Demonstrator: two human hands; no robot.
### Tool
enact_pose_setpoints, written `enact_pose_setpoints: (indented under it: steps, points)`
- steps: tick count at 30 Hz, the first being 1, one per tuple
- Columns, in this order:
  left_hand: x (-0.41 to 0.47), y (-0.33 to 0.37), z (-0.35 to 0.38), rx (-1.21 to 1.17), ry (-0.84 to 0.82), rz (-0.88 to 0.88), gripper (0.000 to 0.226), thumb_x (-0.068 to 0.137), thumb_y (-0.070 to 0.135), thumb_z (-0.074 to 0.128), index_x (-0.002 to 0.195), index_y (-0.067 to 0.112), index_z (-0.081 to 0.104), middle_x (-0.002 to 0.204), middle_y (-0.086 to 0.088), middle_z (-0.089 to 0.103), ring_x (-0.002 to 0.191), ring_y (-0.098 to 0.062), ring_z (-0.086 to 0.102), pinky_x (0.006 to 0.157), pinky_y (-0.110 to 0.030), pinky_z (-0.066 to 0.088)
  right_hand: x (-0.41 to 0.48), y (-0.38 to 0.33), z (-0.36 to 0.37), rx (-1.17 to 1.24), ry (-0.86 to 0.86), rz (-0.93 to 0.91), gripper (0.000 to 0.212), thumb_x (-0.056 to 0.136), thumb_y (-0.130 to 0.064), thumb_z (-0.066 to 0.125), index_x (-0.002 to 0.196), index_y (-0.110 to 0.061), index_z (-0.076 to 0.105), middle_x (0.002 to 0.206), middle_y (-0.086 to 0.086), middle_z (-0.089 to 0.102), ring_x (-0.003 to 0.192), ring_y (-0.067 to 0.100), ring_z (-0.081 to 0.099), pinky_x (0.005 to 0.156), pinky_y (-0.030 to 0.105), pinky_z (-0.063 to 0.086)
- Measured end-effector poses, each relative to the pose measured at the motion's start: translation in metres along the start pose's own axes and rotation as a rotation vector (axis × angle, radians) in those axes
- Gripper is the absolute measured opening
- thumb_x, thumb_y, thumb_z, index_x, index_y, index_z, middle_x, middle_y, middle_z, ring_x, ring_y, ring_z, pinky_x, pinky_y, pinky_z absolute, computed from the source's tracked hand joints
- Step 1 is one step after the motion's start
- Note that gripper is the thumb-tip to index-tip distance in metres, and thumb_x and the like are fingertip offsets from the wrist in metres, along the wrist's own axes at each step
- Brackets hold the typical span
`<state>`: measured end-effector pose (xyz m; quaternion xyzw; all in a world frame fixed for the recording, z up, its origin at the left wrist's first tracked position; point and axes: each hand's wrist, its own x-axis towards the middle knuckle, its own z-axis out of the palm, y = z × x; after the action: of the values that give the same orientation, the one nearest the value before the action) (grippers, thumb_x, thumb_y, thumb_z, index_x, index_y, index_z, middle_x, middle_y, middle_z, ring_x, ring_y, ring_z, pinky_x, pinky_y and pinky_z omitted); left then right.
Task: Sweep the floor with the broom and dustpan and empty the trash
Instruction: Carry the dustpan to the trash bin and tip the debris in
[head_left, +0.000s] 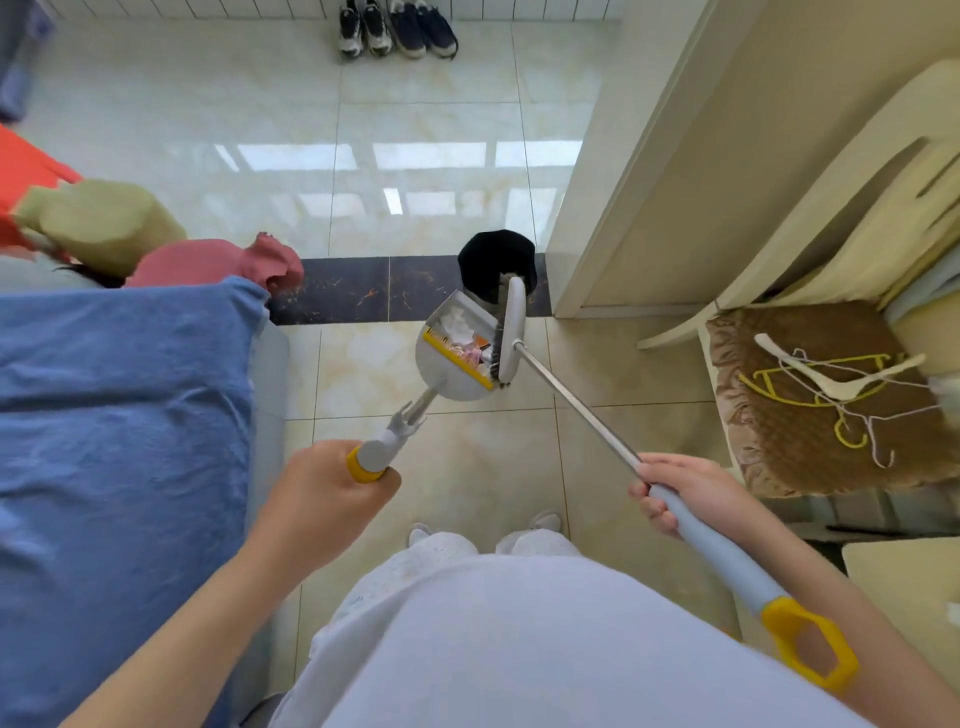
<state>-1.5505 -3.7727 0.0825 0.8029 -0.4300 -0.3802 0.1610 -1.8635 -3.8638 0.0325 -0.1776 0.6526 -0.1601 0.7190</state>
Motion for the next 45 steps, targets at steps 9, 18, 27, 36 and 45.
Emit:
enact_pose_setpoints:
  steps: [9,18,27,36,45]
  points:
    - [-0.014,0.025,-0.043,0.033,0.21,0.109,0.038,0.08,0.016,0.062,0.052,0.009,0.038,0.043,0.004,0.033,0.044,-0.013,0.027,0.044,-0.027,0.026,-0.034,-0.066,0.013,0.034,-0.134,-0.12,0.021,0.095,-0.001,0.044,0.115,-0.002,0.049,0.069,0.013,0.046,0.036,0.01,0.045,0.03,0.017,0.036]
    - [0.051,0.054,-0.004,0.319,0.273,0.22,0.035,0.084,0.031,0.054,0.055,0.018,0.041,0.055,0.001,0.051,0.053,-0.024,0.05,0.046,-0.025,0.03,-0.004,-0.081,0.054,-0.129,-0.069,-0.303,0.017,0.093,0.003,0.049,0.11,0.002,0.053,0.066,0.013,0.049,0.039,0.012,0.043,0.034,0.017,0.036]
    - [0.093,0.068,0.019,0.916,0.144,0.411,0.02,0.093,0.031,0.042,0.089,0.018,0.056,0.084,-0.001,0.061,0.068,-0.025,0.058,0.058,-0.025,0.039,0.019,-0.067,0.044,-0.157,0.008,-0.306,0.02,0.092,0.002,0.05,0.113,0.002,0.052,0.068,0.014,0.051,0.04,0.012,0.045,0.034,0.019,0.039]
    - [0.121,0.048,0.06,1.281,-0.092,0.549,0.009,0.088,0.01,0.046,0.084,0.018,0.045,0.088,0.001,0.066,0.078,-0.02,0.066,0.043,-0.025,0.019,0.042,-0.042,0.023,-0.106,0.089,-0.293,0.031,0.092,0.004,0.05,0.122,0.007,0.048,0.065,0.014,0.05,0.036,0.01,0.044,0.033,0.019,0.037]
    - [0.132,0.019,0.104,1.324,-0.233,0.581,0.024,0.085,-0.004,0.045,0.095,0.016,0.055,0.094,0.0,0.068,0.08,-0.02,0.064,0.045,-0.024,0.018,0.056,-0.038,0.009,-0.086,0.114,-0.272,0.029,0.091,0.002,0.051,0.12,0.005,0.051,0.067,0.013,0.051,0.036,0.01,0.045,0.035,0.018,0.038]
